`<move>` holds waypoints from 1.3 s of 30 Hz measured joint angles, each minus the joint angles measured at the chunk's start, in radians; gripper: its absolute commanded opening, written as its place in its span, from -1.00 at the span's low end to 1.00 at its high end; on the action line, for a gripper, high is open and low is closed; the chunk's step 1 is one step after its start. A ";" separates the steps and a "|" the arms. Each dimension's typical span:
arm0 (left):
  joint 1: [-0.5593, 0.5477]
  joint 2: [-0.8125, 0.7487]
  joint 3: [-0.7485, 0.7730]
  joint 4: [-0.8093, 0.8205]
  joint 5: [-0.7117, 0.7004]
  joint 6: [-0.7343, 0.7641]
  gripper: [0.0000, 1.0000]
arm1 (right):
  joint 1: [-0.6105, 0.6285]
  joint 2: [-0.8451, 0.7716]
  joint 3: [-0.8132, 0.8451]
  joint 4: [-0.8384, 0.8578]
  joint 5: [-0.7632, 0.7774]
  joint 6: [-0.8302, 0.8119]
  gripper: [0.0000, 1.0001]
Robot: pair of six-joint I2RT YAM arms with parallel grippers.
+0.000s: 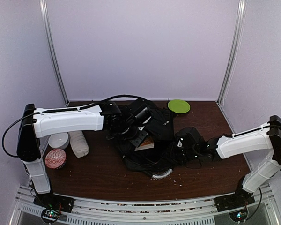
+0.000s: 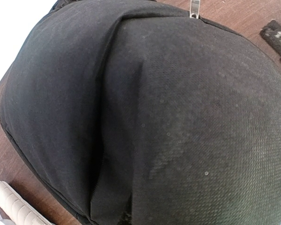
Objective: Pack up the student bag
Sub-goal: Place the personal item in the student bag.
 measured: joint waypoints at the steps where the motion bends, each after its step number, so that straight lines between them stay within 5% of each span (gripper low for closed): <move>1: 0.000 0.000 0.000 0.000 0.002 0.000 -1.00 | -0.002 0.014 0.000 0.019 -0.001 0.004 -0.36; 13: 0.000 -0.003 -0.039 0.035 0.048 0.012 -1.00 | -0.010 0.253 0.039 0.253 -0.046 0.119 -0.52; 21: 0.002 -0.026 -0.061 0.053 0.053 0.030 -1.00 | -0.010 0.281 0.043 0.346 -0.063 0.131 0.25; 25: 0.002 -0.048 -0.082 0.059 0.052 0.034 -0.63 | -0.001 0.227 0.040 0.292 -0.068 0.087 0.42; 34: -0.021 -0.079 -0.097 0.065 0.086 0.024 0.83 | 0.080 -0.076 -0.029 0.011 -0.042 -0.045 0.53; 39: -0.025 -0.167 -0.152 0.053 0.068 -0.011 0.96 | 0.135 -0.238 -0.082 -0.074 -0.029 -0.146 0.52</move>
